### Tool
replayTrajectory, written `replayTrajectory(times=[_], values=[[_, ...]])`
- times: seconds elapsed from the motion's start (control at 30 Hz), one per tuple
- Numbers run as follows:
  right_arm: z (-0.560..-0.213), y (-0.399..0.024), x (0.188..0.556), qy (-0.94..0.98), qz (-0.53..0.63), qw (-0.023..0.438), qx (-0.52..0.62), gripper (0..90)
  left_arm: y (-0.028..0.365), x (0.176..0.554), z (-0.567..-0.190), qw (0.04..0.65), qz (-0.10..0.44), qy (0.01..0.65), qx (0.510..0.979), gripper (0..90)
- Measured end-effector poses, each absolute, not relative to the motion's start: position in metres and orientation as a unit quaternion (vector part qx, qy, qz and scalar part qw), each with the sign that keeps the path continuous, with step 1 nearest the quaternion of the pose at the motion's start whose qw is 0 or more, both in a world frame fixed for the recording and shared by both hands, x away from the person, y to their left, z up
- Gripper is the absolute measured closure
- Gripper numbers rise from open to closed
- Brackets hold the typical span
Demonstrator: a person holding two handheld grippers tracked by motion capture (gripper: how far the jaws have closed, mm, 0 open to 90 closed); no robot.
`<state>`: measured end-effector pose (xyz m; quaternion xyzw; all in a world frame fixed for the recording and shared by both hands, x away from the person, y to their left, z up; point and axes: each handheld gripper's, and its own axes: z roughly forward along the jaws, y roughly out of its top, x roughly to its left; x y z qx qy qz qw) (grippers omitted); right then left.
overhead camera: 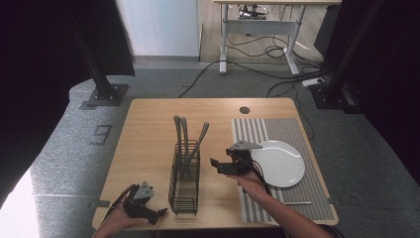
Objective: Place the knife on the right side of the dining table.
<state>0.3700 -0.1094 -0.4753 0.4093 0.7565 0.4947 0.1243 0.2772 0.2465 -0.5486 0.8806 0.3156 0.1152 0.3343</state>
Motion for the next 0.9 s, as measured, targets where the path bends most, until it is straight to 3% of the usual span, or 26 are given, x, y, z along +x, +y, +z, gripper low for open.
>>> replayTrajectory(times=[0.5,0.77,0.9], values=[[-0.451,-0.094,0.388,0.749,0.535,0.108,0.376,29.7,0.246,0.277,-0.549,0.334,0.114,0.315,0.881,0.0],[-0.444,-0.082,0.399,0.746,0.541,0.101,0.375,30.2,0.246,0.276,-0.549,0.335,0.114,0.314,0.881,0.0],[-0.44,-0.075,0.411,0.738,0.553,0.099,0.373,35.4,0.246,0.276,-0.549,0.335,0.114,0.314,0.881,0.0]])
